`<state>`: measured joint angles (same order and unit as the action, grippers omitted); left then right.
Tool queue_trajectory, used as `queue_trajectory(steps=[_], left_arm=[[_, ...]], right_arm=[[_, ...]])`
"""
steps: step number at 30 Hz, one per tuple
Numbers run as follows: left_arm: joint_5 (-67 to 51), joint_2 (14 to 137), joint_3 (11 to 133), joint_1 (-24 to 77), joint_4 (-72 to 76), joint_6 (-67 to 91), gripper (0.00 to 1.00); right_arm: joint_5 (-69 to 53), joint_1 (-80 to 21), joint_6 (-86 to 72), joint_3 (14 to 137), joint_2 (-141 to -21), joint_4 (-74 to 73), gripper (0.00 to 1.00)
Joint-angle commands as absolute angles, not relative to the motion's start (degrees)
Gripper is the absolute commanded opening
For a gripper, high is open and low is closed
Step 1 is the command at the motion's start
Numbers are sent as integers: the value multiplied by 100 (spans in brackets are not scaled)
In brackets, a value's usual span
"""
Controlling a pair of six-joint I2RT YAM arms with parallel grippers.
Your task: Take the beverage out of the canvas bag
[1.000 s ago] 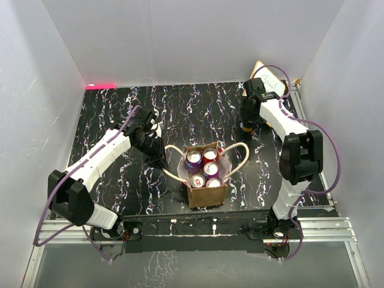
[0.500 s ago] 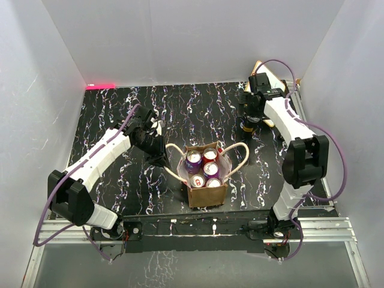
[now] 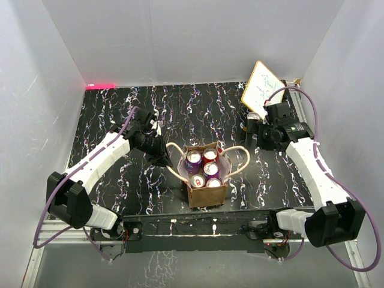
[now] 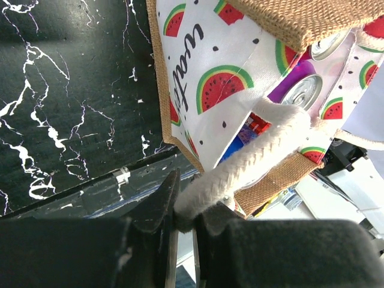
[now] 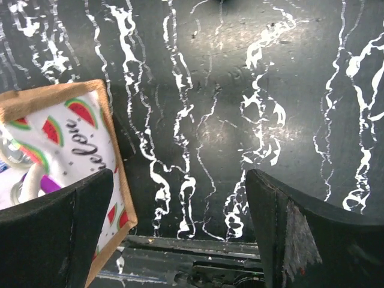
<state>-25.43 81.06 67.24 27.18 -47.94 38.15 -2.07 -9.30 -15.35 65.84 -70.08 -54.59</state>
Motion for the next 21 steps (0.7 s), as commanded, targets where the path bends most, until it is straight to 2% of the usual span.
queue_trajectory(steps=[1,5,11,15,21], left_arm=[[-2549,7862,6596,2703,-4650,3920,0],[-2570,7866,6553,2707,-4684,3910,0],[-2560,7702,6567,2707,-4658,3942,0],[-2585,7743,6598,2707,-4642,3946,0],[-2599,7770,6576,2703,-4611,3956,0]], right_arm=[[-813,-922,-1404,6978,-6586,-5611,97],[-1649,-922,-1351,7669,-6435,-5471,99],[-1952,-1286,-1602,8792,-6856,-5705,99],[-1432,-2437,-2026,9051,-7075,-5642,99],[-498,-4275,-2910,8635,-7487,-5411,99]])
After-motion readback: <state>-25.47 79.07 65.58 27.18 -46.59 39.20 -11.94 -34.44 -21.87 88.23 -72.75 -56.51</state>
